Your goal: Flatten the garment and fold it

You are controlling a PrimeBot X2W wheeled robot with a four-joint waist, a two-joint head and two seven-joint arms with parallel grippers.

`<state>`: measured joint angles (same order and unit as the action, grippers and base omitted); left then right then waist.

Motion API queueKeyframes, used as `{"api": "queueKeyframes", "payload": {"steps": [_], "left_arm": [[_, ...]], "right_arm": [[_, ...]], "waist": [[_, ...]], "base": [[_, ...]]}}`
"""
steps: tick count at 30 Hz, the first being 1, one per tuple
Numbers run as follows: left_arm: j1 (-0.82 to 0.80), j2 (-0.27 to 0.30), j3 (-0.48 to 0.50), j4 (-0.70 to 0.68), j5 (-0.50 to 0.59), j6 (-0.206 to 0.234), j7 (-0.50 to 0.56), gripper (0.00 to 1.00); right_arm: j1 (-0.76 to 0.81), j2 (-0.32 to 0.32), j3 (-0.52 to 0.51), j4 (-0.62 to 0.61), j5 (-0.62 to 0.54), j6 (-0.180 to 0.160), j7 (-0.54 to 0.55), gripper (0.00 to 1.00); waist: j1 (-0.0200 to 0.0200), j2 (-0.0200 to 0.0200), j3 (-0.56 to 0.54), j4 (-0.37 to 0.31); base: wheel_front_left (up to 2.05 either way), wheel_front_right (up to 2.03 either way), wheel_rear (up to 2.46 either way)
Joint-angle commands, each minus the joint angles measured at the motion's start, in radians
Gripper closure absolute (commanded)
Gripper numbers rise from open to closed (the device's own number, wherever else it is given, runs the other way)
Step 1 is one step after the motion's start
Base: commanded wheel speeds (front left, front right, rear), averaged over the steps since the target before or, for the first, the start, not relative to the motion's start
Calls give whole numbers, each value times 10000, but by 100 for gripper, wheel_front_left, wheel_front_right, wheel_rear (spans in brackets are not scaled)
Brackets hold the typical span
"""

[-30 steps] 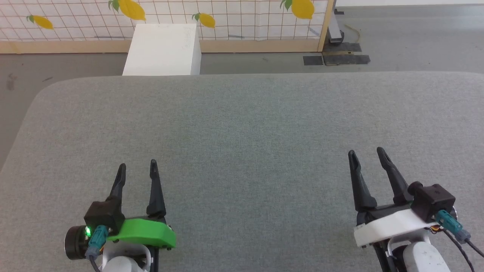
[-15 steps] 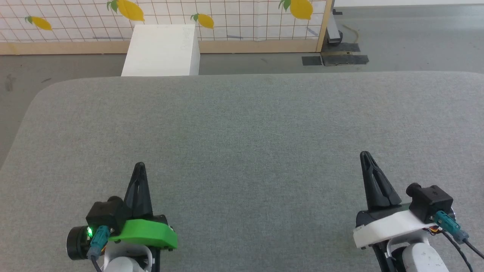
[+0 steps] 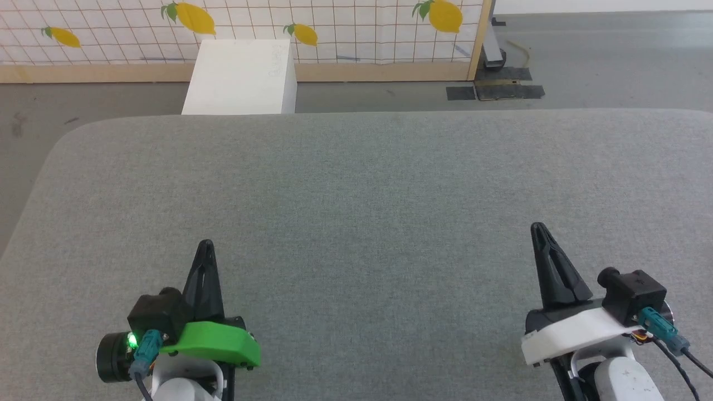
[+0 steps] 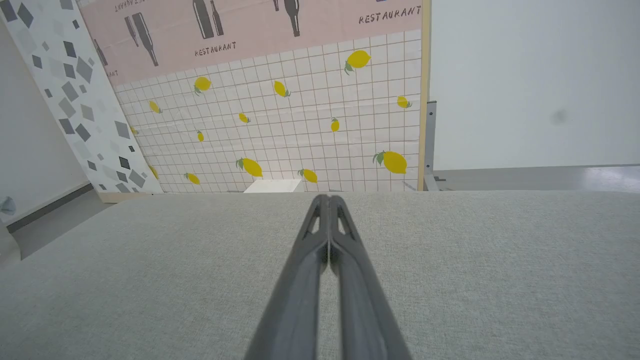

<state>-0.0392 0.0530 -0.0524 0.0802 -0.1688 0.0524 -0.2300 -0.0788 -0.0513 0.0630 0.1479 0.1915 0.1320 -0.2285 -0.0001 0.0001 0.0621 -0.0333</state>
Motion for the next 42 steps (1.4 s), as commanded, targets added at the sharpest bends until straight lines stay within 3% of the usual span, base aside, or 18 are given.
{"api": "queueKeyframes", "payload": {"steps": [1, 42], "left_arm": [[50, -4, 19, -65, 79, -54, 62, 100], [184, -13, 217, -353, 708, -238, 937, 100]], "right_arm": [[101, 1, -26, -92, -93, -2, 59, 100], [370, 5, -262, -635, -805, -6, 929, 100]], "waist": [[1, -1, -10, 6], [1, -1, -249, 134]], "base": [[0, 0, 0], [0, 0, 0]]}}
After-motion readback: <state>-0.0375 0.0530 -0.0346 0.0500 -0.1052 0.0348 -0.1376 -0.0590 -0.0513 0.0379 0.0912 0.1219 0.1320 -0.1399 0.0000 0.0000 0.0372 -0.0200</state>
